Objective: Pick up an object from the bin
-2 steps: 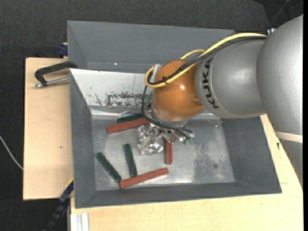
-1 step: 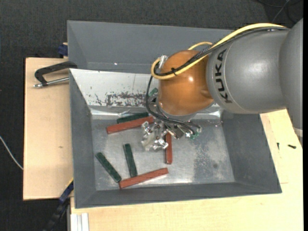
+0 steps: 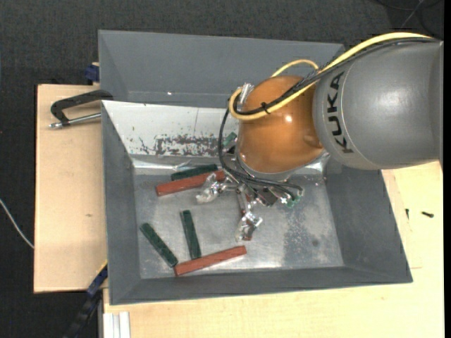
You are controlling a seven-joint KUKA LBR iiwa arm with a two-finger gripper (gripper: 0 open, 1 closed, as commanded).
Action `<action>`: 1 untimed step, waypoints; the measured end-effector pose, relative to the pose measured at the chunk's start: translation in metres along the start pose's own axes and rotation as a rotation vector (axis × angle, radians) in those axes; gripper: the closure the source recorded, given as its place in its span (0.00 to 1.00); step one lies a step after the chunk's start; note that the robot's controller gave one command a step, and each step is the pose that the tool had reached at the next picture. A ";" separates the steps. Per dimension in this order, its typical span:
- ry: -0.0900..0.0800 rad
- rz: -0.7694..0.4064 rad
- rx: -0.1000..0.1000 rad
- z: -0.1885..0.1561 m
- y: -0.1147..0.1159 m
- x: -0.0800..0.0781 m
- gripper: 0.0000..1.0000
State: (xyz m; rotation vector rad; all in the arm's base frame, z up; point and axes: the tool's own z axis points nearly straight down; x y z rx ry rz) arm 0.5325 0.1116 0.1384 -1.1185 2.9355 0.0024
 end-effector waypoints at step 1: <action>-0.002 0.000 0.001 -0.001 0.000 -0.001 0.00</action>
Offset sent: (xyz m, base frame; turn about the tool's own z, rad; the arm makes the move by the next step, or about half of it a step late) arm 0.0019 0.0562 -0.0684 -0.3665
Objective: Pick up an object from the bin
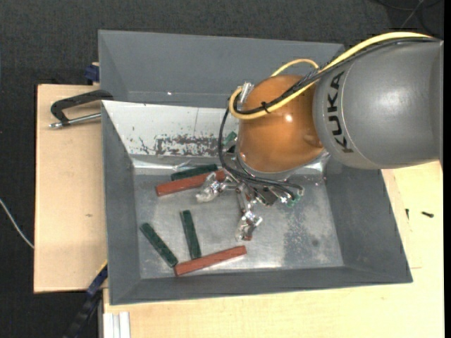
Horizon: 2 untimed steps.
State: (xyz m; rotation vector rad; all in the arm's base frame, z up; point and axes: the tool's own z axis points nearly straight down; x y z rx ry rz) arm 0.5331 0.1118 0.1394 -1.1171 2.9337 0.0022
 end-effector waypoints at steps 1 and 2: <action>-0.005 -0.156 0.007 0.026 0.014 -0.017 0.00; 0.006 -0.365 0.004 0.063 0.029 -0.028 1.00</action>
Offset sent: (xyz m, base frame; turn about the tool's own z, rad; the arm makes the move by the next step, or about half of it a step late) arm -0.0019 0.0415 -0.0694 -0.3687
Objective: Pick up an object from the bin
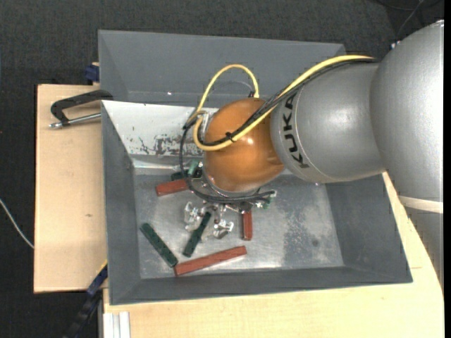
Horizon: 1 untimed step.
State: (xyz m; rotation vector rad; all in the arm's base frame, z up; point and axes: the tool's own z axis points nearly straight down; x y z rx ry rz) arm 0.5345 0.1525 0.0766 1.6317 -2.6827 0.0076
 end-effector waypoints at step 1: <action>-0.001 0.000 0.000 0.000 0.000 0.000 1.00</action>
Offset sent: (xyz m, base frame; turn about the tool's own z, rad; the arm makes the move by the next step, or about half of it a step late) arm -0.0223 -0.0031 0.1535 0.0363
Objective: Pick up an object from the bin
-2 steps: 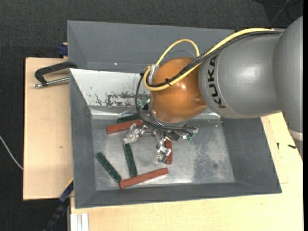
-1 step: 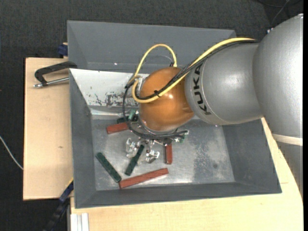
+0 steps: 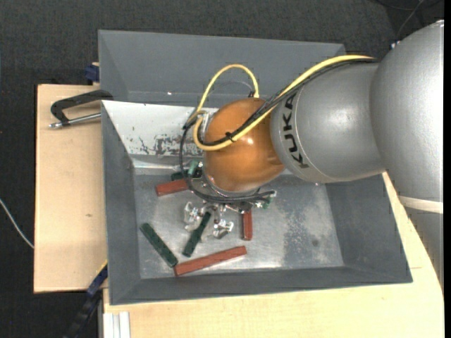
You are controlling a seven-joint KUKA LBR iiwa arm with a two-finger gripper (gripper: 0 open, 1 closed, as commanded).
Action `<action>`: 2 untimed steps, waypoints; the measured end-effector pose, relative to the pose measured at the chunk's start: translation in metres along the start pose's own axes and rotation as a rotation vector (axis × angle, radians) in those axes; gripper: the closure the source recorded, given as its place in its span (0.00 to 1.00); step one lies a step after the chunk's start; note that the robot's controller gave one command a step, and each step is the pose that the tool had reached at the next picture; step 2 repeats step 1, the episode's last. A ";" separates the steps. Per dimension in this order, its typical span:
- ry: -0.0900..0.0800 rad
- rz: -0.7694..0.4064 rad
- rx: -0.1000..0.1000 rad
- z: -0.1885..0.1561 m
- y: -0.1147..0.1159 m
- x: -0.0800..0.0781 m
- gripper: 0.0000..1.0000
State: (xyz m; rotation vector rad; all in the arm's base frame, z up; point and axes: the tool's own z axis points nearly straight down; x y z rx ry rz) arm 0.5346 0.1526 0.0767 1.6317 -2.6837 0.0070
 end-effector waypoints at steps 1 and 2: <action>-0.010 0.038 0.001 -0.156 0.017 0.011 1.00; -0.010 0.038 0.001 -0.156 0.017 0.011 1.00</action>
Offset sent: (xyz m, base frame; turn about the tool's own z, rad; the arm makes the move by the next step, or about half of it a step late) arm 0.0000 0.0000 0.0000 0.0000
